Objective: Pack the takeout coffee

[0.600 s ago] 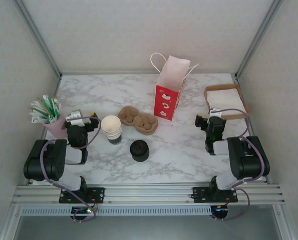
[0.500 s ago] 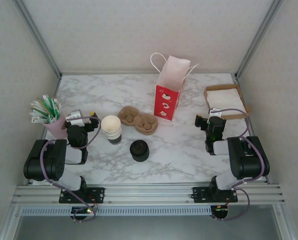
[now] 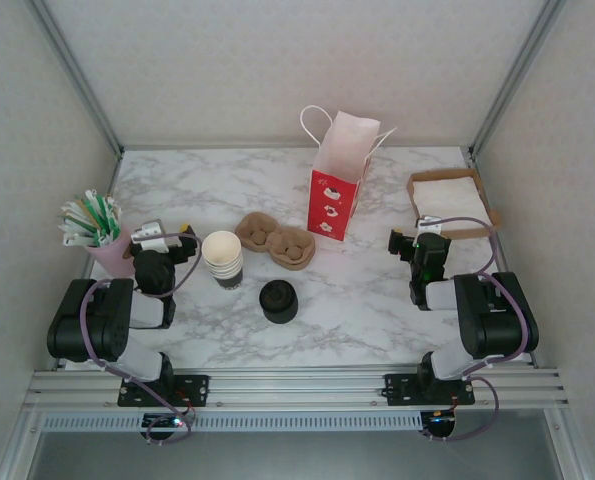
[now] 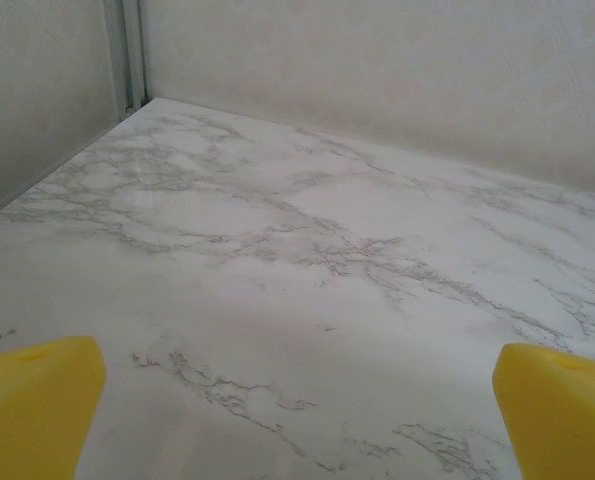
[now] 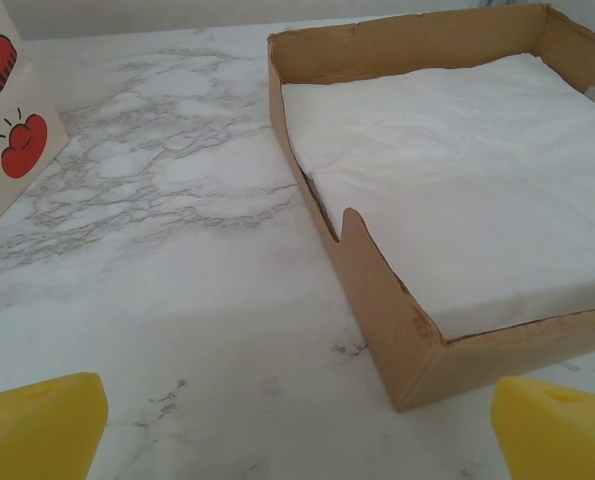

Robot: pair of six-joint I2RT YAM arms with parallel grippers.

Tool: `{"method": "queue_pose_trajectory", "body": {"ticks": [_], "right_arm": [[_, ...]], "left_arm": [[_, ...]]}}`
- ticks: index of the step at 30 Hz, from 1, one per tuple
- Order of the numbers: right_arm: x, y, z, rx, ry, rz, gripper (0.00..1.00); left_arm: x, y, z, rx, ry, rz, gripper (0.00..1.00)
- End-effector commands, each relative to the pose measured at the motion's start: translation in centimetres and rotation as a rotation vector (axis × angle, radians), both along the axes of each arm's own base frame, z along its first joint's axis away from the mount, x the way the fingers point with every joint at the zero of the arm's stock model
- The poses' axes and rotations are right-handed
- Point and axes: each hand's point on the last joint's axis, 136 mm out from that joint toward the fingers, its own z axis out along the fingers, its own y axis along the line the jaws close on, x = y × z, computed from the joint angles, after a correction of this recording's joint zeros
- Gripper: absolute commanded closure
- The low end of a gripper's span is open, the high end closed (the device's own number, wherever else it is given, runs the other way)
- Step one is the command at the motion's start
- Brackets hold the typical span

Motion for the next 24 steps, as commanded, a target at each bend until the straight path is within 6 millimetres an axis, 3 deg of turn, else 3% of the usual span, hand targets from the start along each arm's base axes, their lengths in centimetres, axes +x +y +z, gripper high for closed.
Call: {"method": "queue_pose_trajectory", "body": {"ticks": [1,20,24], "right_arm": [[0.48,0.05,0.63,-0.011,-0.020,0.007,0.01],[0.48,0.08,0.67,-0.011,-0.021,0.008,0.01],[0.53,0.54,0.86,-0.013,-0.011,0.035,0.01]], "left_arm": [[0.53,0.00,1.08,0.014,-0.038,0.005,0.01],[0.53,0.02,1.08,0.014,-0.038,0.004,0.01],[0.69,0.81,1.70,0.002,-0.033,0.052,0.01]]}}
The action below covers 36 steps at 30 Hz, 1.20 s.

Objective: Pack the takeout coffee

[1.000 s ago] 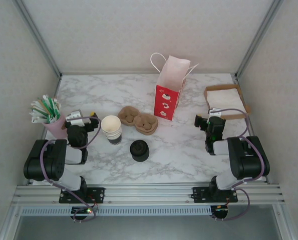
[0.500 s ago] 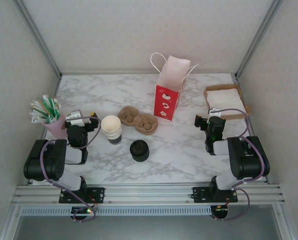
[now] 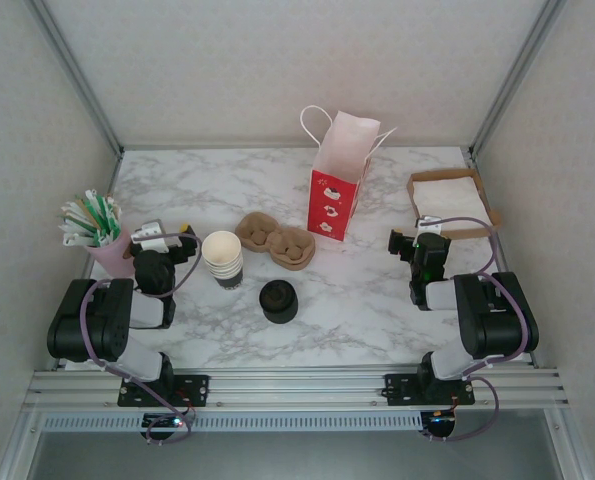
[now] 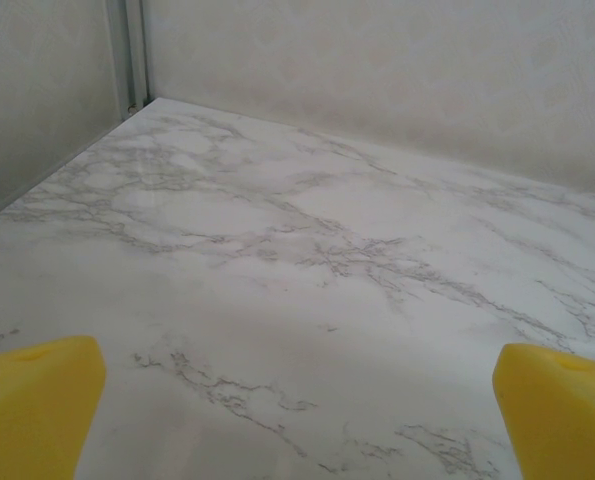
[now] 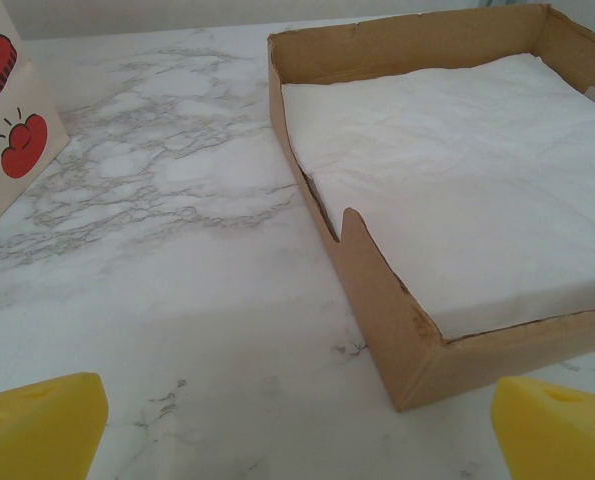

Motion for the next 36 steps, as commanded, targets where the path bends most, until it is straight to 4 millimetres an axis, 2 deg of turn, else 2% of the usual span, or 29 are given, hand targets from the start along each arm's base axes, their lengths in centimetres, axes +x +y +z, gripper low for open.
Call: {"method": "queue_pose_trajectory", "body": {"ticks": [1,6,9,10,14,18,22,24,27,30,32,34,36], "right_arm": [[0.6,0.7,1.2,-0.011,-0.008,0.043,0.01],[-0.3,0.8,3.6,-0.018,-0.037,0.051,0.01],[-1.2,0.4,5.0,0.009,-0.014,0.010,0.01],[-0.8,0.5,6.9,0.034,-0.027,-0.004,0.01],[-1.7,1.2,10.4,0.108,0.010,0.017,0.01],[-3.7,1.7,14.2,0.204,-0.013,0.021,0.01],[-5.8,2.2,16.4,0.315,0.064,0.008,0.01],[-6.9,2.6,17.0,0.355,0.138,0.003,0.01],[-8.2,3.0,16.7,0.402,0.226,-0.012,0.01],[-9.3,3.8,15.6,0.468,0.302,-0.006,0.01],[-9.8,4.7,14.8,0.517,0.342,0.017,0.01],[-9.8,6.2,14.7,0.555,0.360,0.096,0.01],[-9.9,7.1,14.4,0.593,0.399,0.126,0.01]], "left_arm": [[0.4,0.8,2.0,-0.001,-0.040,0.051,0.01],[-1.3,1.9,3.8,-0.010,-0.083,0.123,0.01],[-1.7,1.3,5.6,-0.019,-0.108,0.099,0.01],[-1.9,1.1,6.1,-0.021,-0.112,0.093,0.01],[-3.1,0.6,9.5,-0.040,-0.168,0.071,0.01],[-4.5,0.7,13.3,-0.158,-0.209,0.092,0.01],[-6.0,0.8,16.1,-0.330,-0.194,0.126,0.01],[-6.9,0.5,17.5,-0.424,-0.189,0.125,0.01],[-8.0,-1.1,19.7,-0.523,-0.173,0.043,0.01],[-8.4,-4.2,20.9,-0.551,-0.099,-0.122,0.01],[-8.6,-5.2,20.5,-0.607,-0.055,-0.164,0.01],[-8.7,-5.3,19.0,-0.702,0.001,-0.132,0.00],[-8.3,-7.1,18.8,-0.740,0.055,-0.221,0.00]]}}
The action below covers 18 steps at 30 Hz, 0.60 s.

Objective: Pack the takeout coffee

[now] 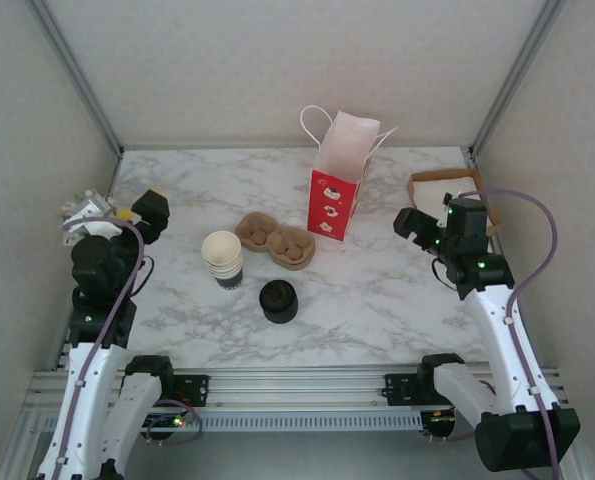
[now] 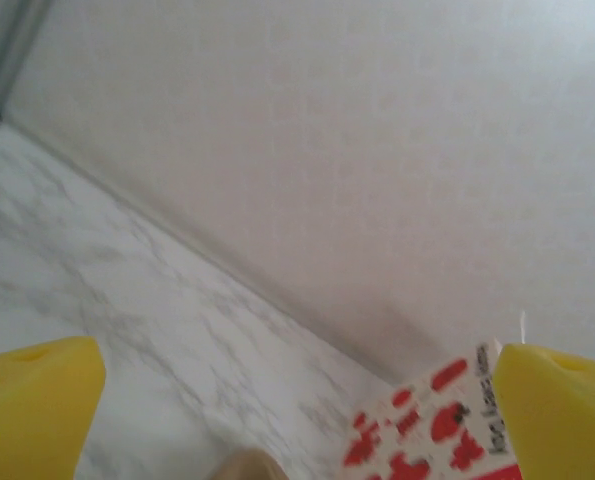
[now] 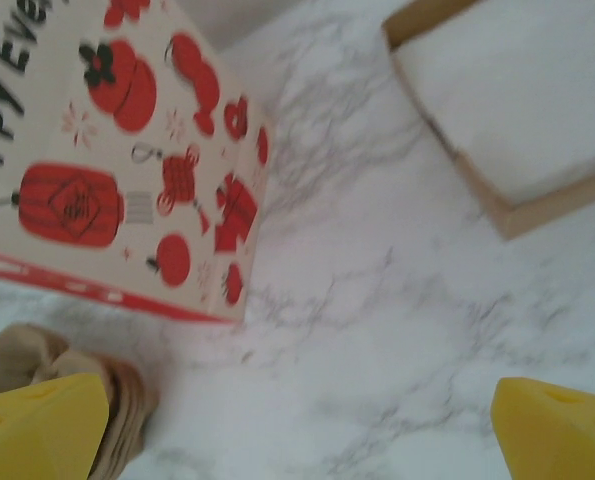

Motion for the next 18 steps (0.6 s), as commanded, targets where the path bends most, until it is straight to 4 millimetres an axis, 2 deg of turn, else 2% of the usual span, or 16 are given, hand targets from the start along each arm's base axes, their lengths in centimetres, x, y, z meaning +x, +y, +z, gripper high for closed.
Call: {"method": "queue_pose_trajectory", "body": {"ticks": [1,4,7,10,14,18], "right_arm": [[-1.2,2.8,-1.2,0.126,0.103,0.104,0.01],[-1.4,4.6,-1.2,0.190,0.120,0.194,0.01],[-1.8,6.5,-1.3,0.253,0.120,0.282,0.01],[-2.0,8.3,-1.8,0.275,0.145,0.344,0.01],[-2.5,10.5,-3.3,0.212,0.208,0.408,0.02],[-3.2,12.5,-4.4,0.140,0.246,0.467,0.04]], "left_arm": [[0.1,-3.7,-3.3,-0.143,0.176,-0.194,0.00],[0.3,-5.4,-3.6,-0.146,0.224,-0.283,0.00],[0.0,-6.4,-3.4,-0.066,0.288,-0.295,0.02],[-0.1,-8.3,-3.4,0.013,0.365,-0.341,0.09],[-0.4,-11.7,-3.8,0.127,0.448,-0.434,0.16],[-1.0,-14.6,-5.3,0.267,0.553,-0.514,0.28]]}}
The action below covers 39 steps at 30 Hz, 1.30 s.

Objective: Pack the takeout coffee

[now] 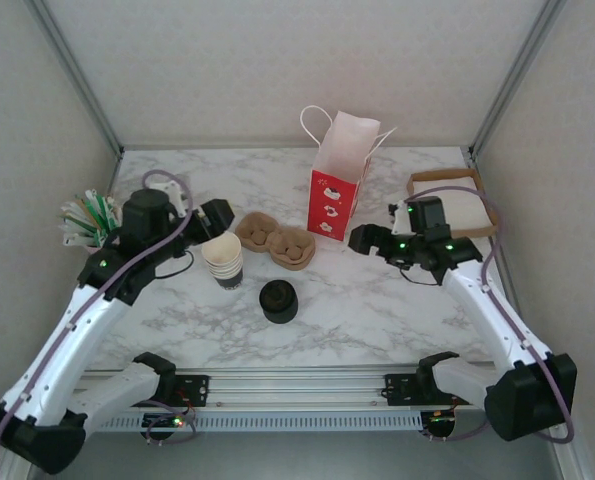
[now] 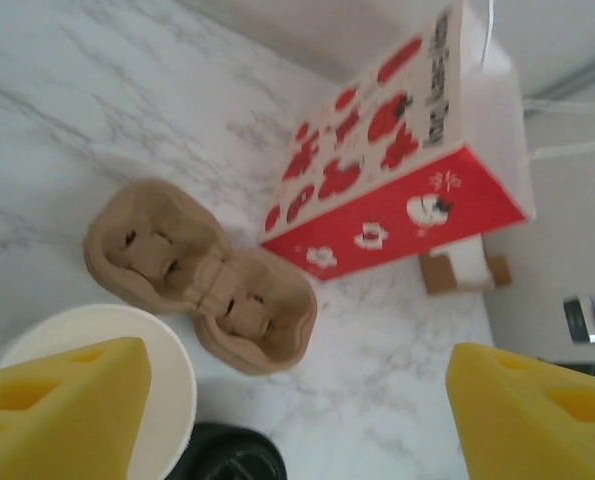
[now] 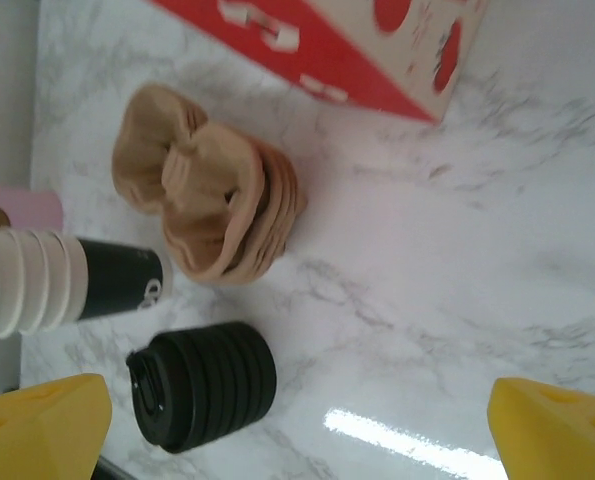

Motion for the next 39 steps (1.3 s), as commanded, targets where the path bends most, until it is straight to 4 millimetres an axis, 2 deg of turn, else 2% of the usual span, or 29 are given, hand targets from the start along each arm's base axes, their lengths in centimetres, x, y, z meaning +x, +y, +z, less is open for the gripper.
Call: {"method": "queue_pose_trajectory", "body": {"ticks": [1,6,13,19,27,39], "right_arm": [[-0.5,1.3,0.1,-0.053,-0.011,0.051,0.04],[-0.7,2.0,-0.8,-0.121,-0.019,0.051,0.05],[-1.4,1.5,-2.5,-0.147,-0.010,0.012,0.04],[-1.8,1.7,-2.6,-0.148,-0.008,0.029,0.04],[-2.0,2.0,-2.7,-0.143,-0.005,0.042,0.04],[-2.4,2.1,-2.6,-0.136,0.000,0.049,0.04]], "left_arm": [[-1.2,-0.7,-3.3,0.223,0.117,-0.045,0.31],[-1.9,-2.7,-5.4,0.427,0.184,-0.085,0.45],[-1.4,-2.0,-7.6,0.599,0.252,-0.059,0.49],[-1.0,-1.3,-10.0,0.699,0.316,-0.042,0.52],[-0.8,-1.3,-10.9,0.719,0.332,-0.044,0.66],[-0.8,-1.5,-12.2,0.745,0.362,-0.070,0.71]]}}
